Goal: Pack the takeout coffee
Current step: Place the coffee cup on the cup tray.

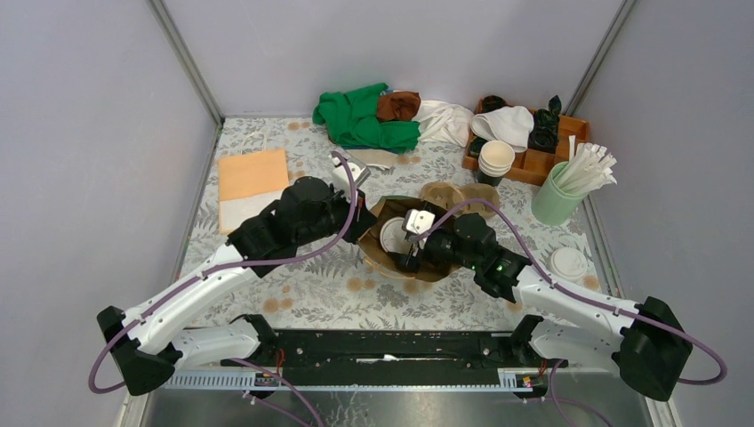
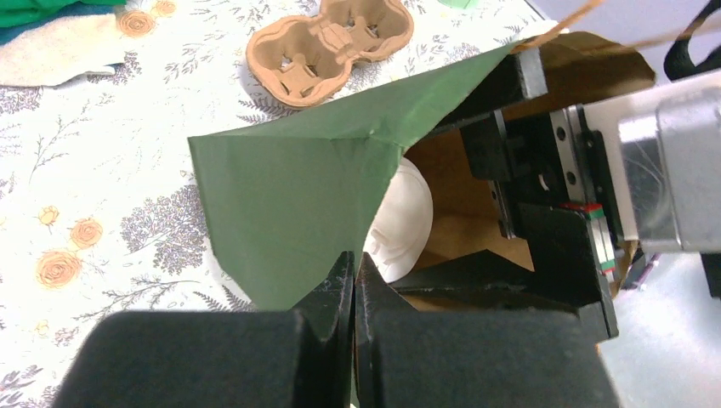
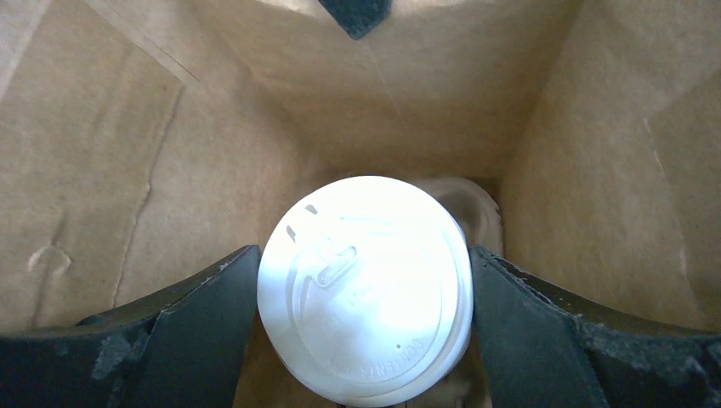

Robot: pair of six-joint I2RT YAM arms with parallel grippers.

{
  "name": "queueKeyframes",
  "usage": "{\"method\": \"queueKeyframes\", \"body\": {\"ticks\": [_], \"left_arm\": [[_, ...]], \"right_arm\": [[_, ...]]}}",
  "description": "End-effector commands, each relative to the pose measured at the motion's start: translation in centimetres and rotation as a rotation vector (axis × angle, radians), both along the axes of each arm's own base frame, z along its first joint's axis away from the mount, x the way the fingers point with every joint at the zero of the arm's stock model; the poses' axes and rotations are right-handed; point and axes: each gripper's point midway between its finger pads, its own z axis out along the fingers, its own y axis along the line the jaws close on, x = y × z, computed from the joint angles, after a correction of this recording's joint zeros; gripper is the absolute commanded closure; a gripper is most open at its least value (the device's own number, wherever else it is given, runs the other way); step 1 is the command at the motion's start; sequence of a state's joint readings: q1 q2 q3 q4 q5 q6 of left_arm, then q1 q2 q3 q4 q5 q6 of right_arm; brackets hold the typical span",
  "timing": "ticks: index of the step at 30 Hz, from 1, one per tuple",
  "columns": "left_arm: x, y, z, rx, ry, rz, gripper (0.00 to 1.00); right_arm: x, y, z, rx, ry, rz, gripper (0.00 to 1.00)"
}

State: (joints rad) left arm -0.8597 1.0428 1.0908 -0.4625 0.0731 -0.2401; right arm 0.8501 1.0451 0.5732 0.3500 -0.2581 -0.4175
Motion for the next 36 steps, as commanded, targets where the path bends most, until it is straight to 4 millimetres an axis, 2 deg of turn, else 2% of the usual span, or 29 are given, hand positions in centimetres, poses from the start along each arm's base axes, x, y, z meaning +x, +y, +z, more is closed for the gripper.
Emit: {"method": "queueKeyframes", "body": {"ticks": [1,9,22,26,32,36], "left_arm": [[0.5,-0.7,1.6,-0.106,-0.005,0.047,1.0],[-0.5,-0.8,1.0,-0.109,0.012,-0.005,1.0],[-1.6,-0.3,0.0,-0.069,0.053,-0.031,1.0],[-1.8,-0.4,-0.4,-0.056,0.073,-0.037,1.0],[-1.6,-0.7,-0.2,-0.044,0.091,-0.038,1.0],[-1.4,-1.3,0.2,-0.051,0.104,-0.046,1.0]], "right_arm": [[-0.3,1.5,3.4,0.074,-0.081,0.063,0.15],[0.5,1.6,0.8,0.03,-0.072,0.037,0.14],[1.7,0.7,-2.0,-0.099,-0.071,-0.012,0.13],[2.5,0.5,-2.3,-0.126,-0.104,-0.031,0.12],[3.1,1.3,-0.8,-0.125,-0.13,-0.02,0.12],[3.9,1.0,-0.2,-0.149,-0.153,-0.057,0.13]]}}
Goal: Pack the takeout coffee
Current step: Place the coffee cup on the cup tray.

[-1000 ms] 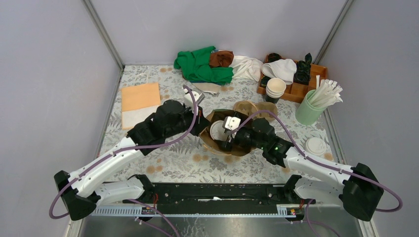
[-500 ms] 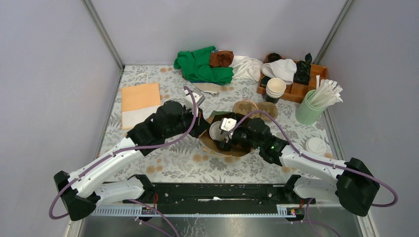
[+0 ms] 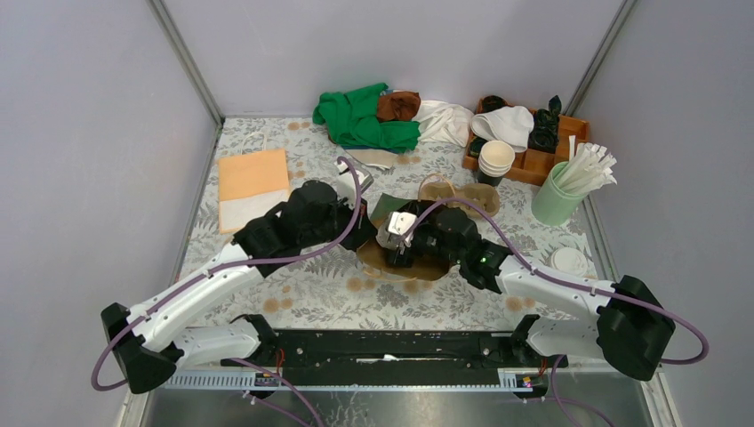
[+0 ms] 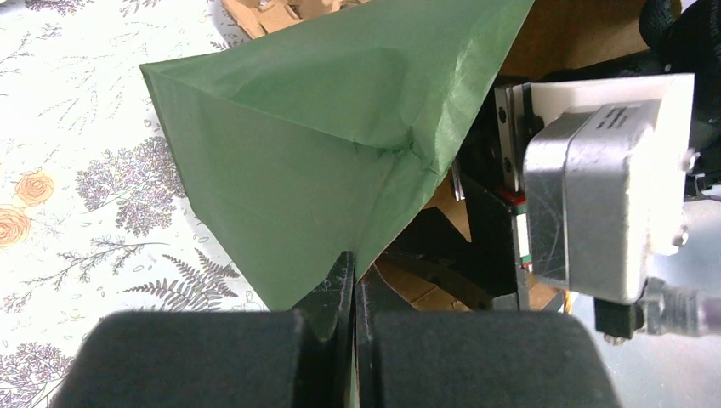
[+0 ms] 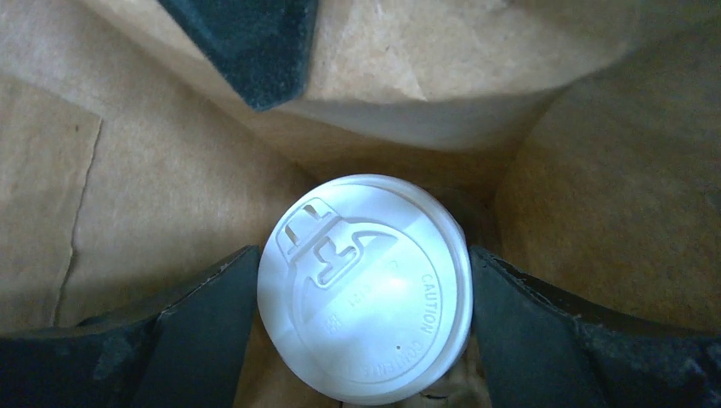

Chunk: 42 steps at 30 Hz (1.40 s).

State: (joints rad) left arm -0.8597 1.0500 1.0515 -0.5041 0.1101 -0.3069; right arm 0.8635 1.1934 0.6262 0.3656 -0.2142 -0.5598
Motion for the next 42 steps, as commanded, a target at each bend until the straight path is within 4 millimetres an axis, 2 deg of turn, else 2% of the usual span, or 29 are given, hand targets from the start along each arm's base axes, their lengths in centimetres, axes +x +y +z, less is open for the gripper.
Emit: {"method": "queueKeyframes", "body": {"ticks": [1,12,21,26,35,42], "left_arm": [[-0.1,-1.6,3.0,-0.076,-0.009,-0.04,1.0],[0.8,-1.4,3.6,-0.099,0.031,0.055,1.0],[0.4,-0.7,3.8,-0.133,0.057,0.105,1.0],[0.6,-0.5,4.1,-0.144,0.062,0.126,1.0],[0.3,-0.4,4.2,-0.166,0.077,0.133,1.0],[-0.1,-0.6,4.4,-0.183,0.087,0.114,1.0]], "right_arm": [[2.0,-0.3,2.0,-0.028,-0.08,-0.064,0.13],[2.1,0.1,3.6,-0.003,-0.127,-0.045,0.12],[2.3,-1.0,0.7,-0.097,-0.165,-0.052,0.12],[2.0,-1.5,-0.3,-0.132,-0.171,-0.042,0.11],[0.9,-2.1,-3.2,-0.172,-0.101,-0.009,0.11],[1.4,-2.7,-5.3,-0.179,-0.045,-0.022,0.12]]}}
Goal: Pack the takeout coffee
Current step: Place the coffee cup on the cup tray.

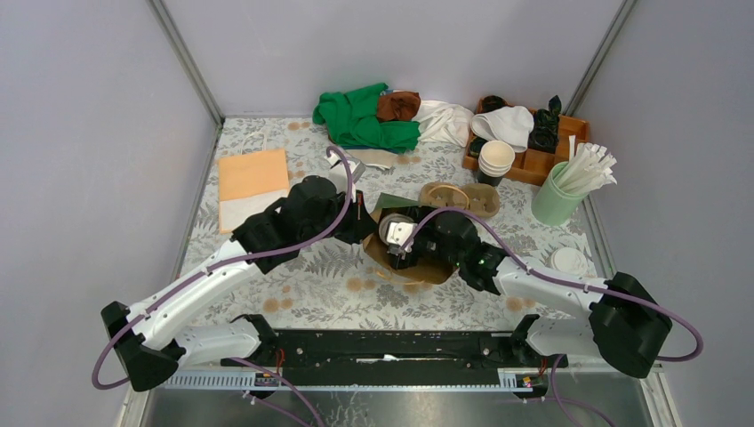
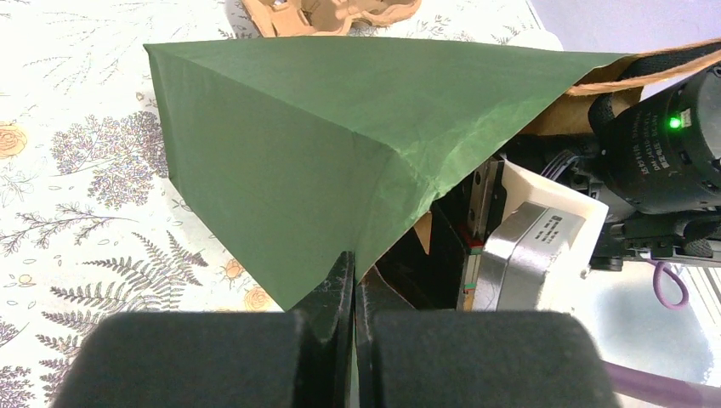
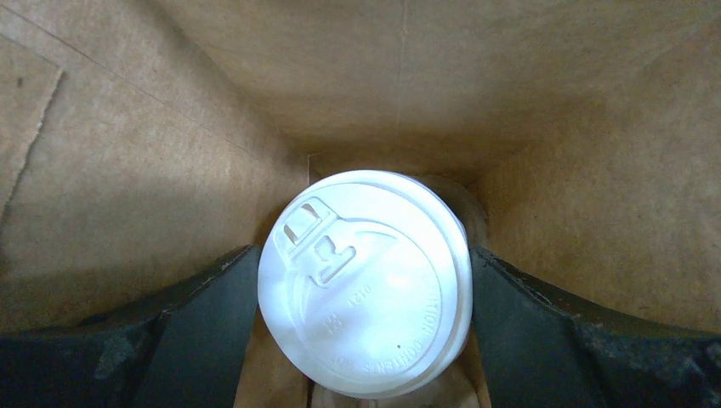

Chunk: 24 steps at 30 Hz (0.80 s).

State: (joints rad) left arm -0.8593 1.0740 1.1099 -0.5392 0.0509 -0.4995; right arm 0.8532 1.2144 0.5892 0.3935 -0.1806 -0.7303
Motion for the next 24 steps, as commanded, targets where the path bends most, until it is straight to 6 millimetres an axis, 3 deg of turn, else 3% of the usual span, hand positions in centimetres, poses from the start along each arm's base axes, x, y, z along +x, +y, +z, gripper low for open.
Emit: {"method": "queueKeyframes", "body": {"ticks": [1,10,24], "left_arm": [[-0.8,-0.3,3.1,-0.103,-0.039,-0.026,1.0],[-1.4,-0.4,3.0,-0.108,-0.051,-0.069,1.0],[-1.7,-1.2,2.7,-0.106,-0.041,-0.117,1.0]], "right_arm": [[0.3,-1.7,-4.0,-0.072,0.09,-0.046,0.12],[0.4,-1.7,-3.7,-0.101,0.136,-0.048,0.12],[2.3,-1.2,-4.6,-0.169,0.232,-0.14,0.1]]}}
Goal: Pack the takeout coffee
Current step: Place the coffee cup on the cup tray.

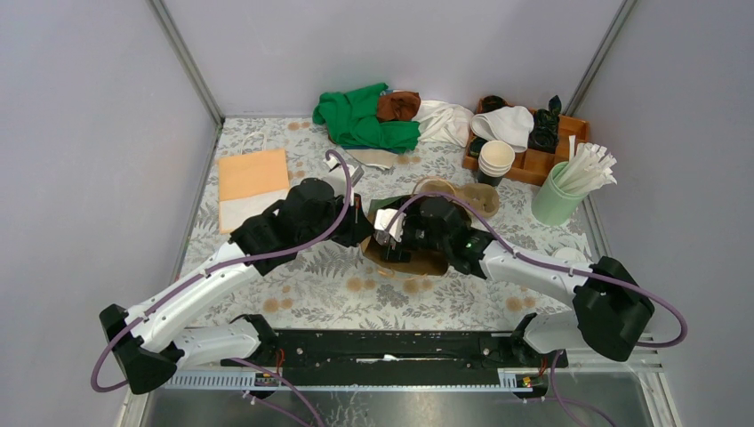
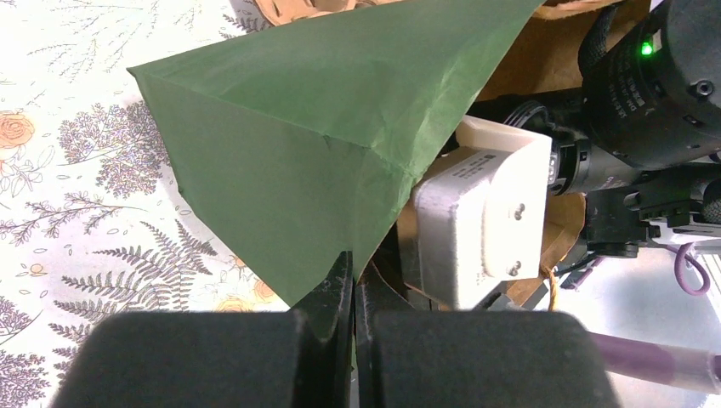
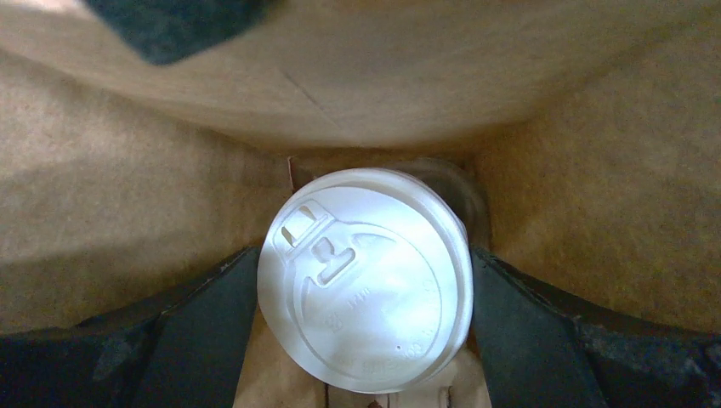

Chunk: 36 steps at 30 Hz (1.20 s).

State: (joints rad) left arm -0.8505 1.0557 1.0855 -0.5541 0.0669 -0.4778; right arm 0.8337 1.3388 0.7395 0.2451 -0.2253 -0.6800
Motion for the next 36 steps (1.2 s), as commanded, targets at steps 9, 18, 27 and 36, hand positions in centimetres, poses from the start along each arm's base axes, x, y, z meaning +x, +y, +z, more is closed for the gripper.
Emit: {"method": "queueKeyframes", "body": {"ticks": [9,18,27,36], "left_arm": [[-1.2,-1.7,3.3,-0.119,-0.038,-0.096,1.0],[-0.5,-1.1,3.4,-0.127,-0.038,-0.053,1.0],[0.3,-0.2,3.9,-0.166,-0.02,-0.03,1.0],[0.4,0.0,3.5,-0.173,-0.002,-0.029,1.0]], "right_arm": [[2.1,-1.6,-0.9,-0.019,0.055,-0.16,0.09],[1.4,-0.9,2.2,0.088,0.037,-0.126,0.08],[0.2,-0.8,2.1,0.066,0.07,-0.072,0.0],[0.5,0.0,3.8,0.13,0.137,-0.12,0.0]]}}
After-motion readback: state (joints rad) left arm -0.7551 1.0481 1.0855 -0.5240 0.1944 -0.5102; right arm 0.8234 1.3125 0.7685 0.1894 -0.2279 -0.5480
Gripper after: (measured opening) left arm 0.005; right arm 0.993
